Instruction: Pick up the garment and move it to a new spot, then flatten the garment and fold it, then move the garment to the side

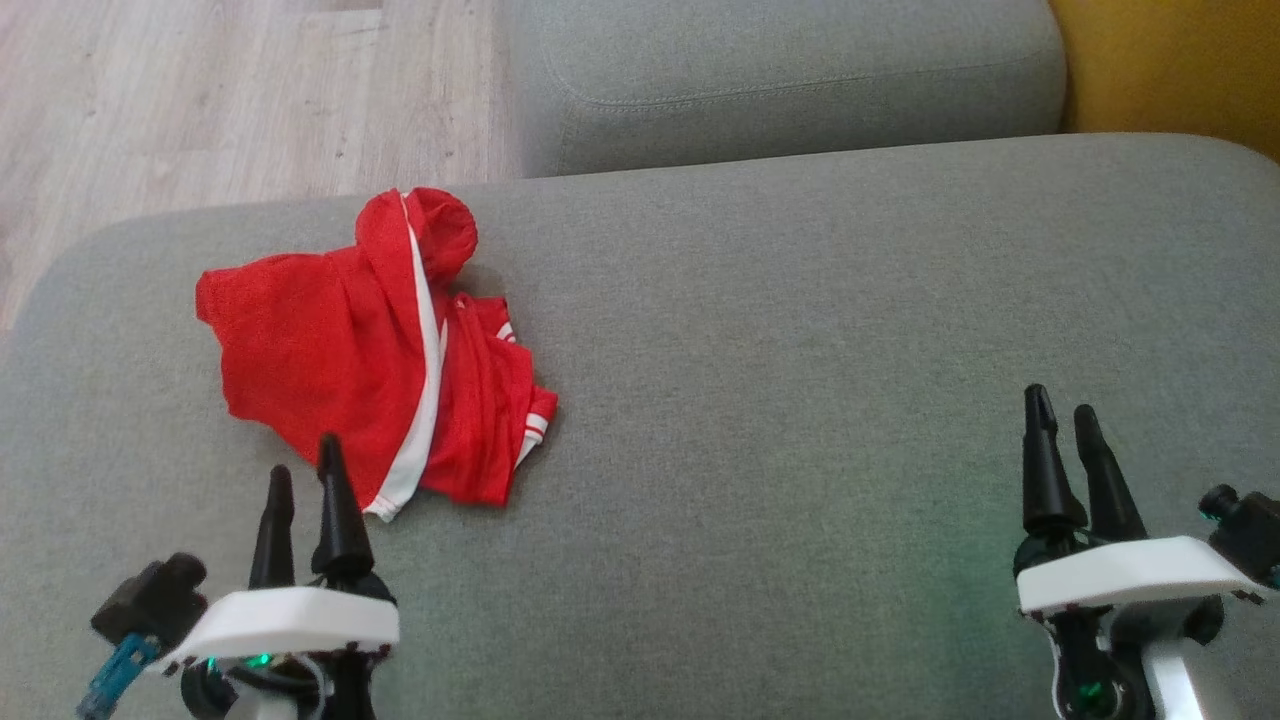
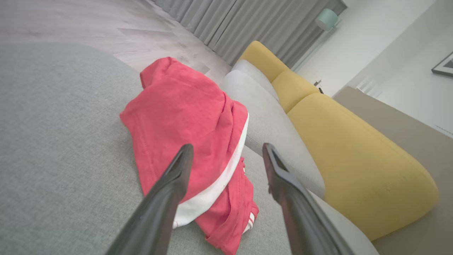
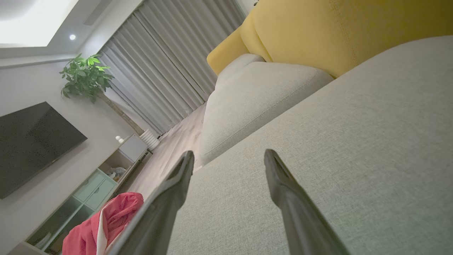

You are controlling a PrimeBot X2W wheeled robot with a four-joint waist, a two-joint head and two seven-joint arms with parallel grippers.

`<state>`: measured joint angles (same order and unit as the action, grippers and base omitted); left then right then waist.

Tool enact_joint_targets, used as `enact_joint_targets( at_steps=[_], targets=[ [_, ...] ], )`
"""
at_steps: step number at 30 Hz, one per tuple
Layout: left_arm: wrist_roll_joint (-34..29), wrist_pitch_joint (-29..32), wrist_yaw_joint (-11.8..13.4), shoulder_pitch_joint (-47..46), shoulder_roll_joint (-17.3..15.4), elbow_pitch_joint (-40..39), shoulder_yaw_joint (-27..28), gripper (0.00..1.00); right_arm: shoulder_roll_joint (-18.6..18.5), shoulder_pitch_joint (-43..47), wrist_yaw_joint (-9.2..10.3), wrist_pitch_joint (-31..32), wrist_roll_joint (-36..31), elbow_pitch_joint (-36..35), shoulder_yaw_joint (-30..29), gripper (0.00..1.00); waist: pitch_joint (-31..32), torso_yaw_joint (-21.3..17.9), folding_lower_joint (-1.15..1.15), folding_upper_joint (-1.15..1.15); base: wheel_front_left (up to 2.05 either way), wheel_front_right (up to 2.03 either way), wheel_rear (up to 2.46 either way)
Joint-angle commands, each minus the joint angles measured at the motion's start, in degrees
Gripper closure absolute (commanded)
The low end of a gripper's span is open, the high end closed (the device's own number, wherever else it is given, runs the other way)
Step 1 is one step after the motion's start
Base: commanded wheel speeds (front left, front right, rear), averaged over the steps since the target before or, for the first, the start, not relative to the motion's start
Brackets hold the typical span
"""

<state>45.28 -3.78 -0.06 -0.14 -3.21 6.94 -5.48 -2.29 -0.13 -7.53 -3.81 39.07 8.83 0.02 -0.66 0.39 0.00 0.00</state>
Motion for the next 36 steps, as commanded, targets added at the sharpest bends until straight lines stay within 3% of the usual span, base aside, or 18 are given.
enact_joint_targets(
  at_steps=[1, 36],
  targets=[
    [-2.8, -0.9, 0.7, -3.1, -1.4, -2.2, -0.2, 0.00, -0.4, -2.6, 0.02, -0.9, -2.8, -2.7, 1.3, 0.00, 0.0, -0.1, 0.00, 0.00, 0.00, 0.00, 0.00],
    [-28.2, -6.6, 15.0, -10.4, -9.6, 2.3, -20.4, 0.00, -0.5, -2.9, 0.03, -6.6, -32.4, -5.2, 4.7, 0.00, -0.9, 0.9, 0.00, 0.00, 0.00, 0.00, 0.00]
  ],
)
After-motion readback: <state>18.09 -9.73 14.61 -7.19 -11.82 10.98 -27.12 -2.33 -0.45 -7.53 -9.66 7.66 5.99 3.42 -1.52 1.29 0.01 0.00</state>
